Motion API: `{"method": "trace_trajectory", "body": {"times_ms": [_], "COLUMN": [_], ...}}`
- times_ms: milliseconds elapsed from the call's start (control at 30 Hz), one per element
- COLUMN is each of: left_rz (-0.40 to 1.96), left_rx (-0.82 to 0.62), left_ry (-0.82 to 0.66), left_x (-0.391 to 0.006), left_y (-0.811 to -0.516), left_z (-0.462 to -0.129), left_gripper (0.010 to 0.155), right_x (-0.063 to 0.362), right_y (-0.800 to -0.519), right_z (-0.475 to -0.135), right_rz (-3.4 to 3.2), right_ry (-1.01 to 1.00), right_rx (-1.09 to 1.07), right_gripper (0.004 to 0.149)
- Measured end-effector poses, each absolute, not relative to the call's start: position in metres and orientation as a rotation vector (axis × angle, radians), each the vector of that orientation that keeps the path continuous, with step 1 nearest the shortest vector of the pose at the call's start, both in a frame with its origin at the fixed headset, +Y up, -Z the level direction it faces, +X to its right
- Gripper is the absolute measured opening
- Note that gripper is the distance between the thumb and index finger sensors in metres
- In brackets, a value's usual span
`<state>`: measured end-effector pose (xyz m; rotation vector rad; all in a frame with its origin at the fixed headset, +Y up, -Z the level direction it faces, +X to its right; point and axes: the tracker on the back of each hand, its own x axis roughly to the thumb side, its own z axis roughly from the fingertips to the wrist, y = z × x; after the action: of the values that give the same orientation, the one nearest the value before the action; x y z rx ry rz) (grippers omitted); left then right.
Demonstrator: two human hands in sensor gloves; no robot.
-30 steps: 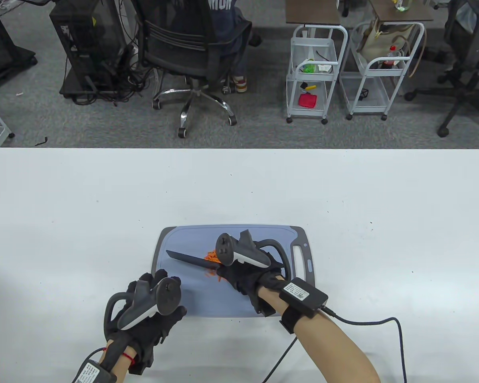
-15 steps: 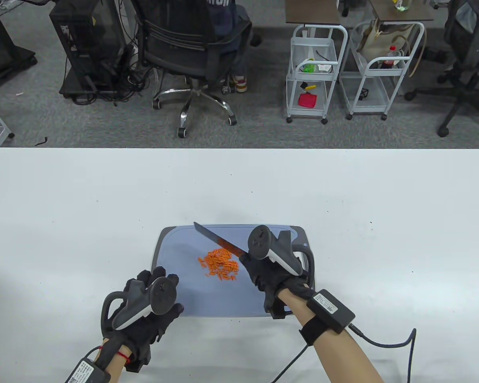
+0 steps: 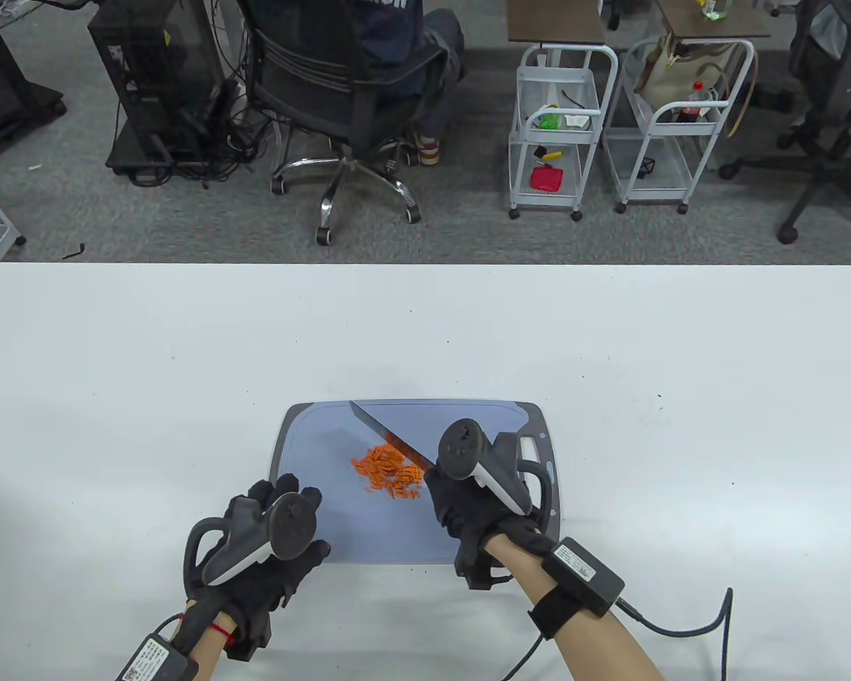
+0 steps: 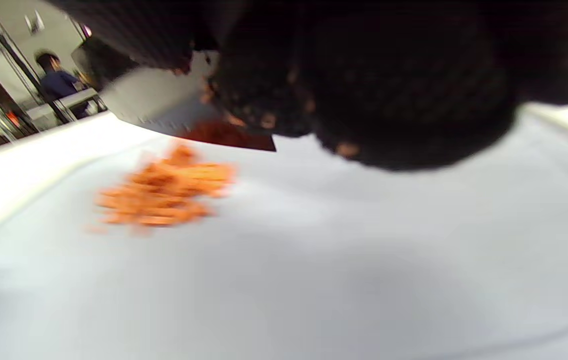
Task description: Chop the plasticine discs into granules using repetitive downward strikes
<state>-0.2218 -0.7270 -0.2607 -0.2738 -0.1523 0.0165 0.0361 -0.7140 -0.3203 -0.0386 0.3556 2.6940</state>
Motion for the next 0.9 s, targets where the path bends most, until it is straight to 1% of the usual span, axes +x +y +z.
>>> {"method": "trace_trajectory", "body": {"times_ms": [100, 133, 233, 300, 433, 500, 600, 633, 667, 700, 767, 833, 900], "left_rz": [0.044, 0.046, 0.043, 0.050, 0.043, 0.034, 0.032, 0.031, 0.029, 0.026, 0.025, 0.024, 0.025], "left_rx": [-0.257, -0.259, -0.268, -0.274, -0.273, -0.271, -0.273, -0.274, -0.275, -0.275, -0.282, -0.292, -0.289], "left_ry": [-0.139, -0.134, -0.131, -0.130, -0.143, -0.153, -0.159, -0.159, -0.158, -0.158, -0.150, -0.143, -0.142], "left_x": [-0.225, -0.226, -0.228, -0.229, -0.227, -0.224, -0.221, -0.221, -0.221, -0.220, -0.221, -0.222, -0.223], "left_y": [-0.724, -0.725, -0.726, -0.726, -0.724, -0.724, -0.724, -0.724, -0.724, -0.724, -0.725, -0.726, -0.726], "left_z": [-0.261, -0.260, -0.260, -0.260, -0.262, -0.261, -0.258, -0.257, -0.256, -0.256, -0.258, -0.260, -0.260], "left_gripper": [0.079, 0.079, 0.079, 0.079, 0.079, 0.079, 0.079, 0.079, 0.079, 0.079, 0.079, 0.079, 0.079], "right_x": [0.005, -0.006, -0.020, -0.015, 0.017, 0.027, 0.041, 0.051, 0.057, 0.060, 0.071, 0.074, 0.071], "right_y": [-0.723, -0.730, -0.744, -0.748, -0.751, -0.752, -0.745, -0.738, -0.732, -0.730, -0.718, -0.712, -0.712], "right_z": [-0.310, -0.309, -0.307, -0.305, -0.300, -0.299, -0.299, -0.302, -0.306, -0.307, -0.316, -0.322, -0.327], "right_rz": [2.459, 2.389, 2.289, 2.329, 2.278, 2.269, 2.268, 2.314, 2.357, 2.378, 2.550, 2.713, 2.795], "right_ry": [0.505, 0.578, 0.670, 0.650, 0.635, 0.627, 0.555, 0.515, 0.509, 0.516, 0.557, 0.543, 0.558], "right_rx": [-0.144, -0.199, -0.347, -0.392, -0.468, -0.456, -0.337, -0.201, -0.118, -0.083, 0.142, 0.304, 0.389], "right_gripper": [0.052, 0.052, 0.051, 0.051, 0.052, 0.051, 0.050, 0.050, 0.050, 0.050, 0.050, 0.050, 0.050]}}
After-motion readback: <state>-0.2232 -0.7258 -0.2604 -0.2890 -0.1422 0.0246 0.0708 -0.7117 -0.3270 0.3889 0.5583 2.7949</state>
